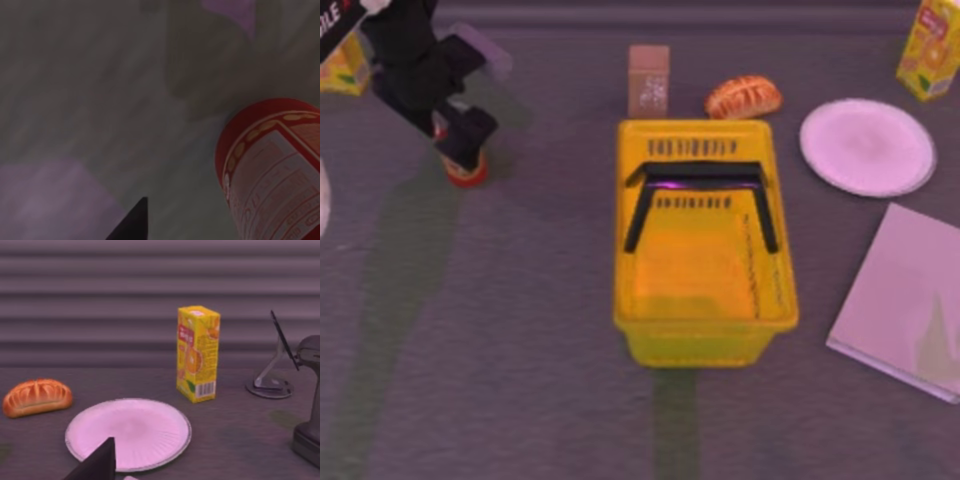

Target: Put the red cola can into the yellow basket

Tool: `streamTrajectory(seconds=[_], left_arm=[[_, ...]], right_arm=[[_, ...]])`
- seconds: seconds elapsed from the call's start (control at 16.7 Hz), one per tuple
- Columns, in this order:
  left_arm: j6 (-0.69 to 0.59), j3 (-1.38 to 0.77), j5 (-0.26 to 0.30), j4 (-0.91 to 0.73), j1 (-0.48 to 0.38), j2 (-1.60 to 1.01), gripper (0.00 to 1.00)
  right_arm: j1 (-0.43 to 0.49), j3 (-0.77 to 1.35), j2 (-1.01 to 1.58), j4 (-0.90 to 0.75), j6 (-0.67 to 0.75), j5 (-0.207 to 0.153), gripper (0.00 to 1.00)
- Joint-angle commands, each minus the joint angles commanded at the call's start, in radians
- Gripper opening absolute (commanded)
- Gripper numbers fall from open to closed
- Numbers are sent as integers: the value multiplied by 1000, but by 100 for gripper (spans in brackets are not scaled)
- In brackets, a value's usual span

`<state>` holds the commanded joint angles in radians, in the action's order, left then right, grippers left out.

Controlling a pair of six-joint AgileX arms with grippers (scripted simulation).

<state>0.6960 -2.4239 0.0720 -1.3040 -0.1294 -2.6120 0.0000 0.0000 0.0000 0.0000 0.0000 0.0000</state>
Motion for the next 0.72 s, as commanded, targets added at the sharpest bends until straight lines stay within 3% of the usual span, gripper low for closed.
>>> streamTrajectory(seconds=[0.48,0.72], left_arm=[[0,0,0,0,0,0,2],[0,0,0,0,0,0,0]], right_arm=[[0,0,0,0,0,0,100],[0,0,0,0,0,0,100]])
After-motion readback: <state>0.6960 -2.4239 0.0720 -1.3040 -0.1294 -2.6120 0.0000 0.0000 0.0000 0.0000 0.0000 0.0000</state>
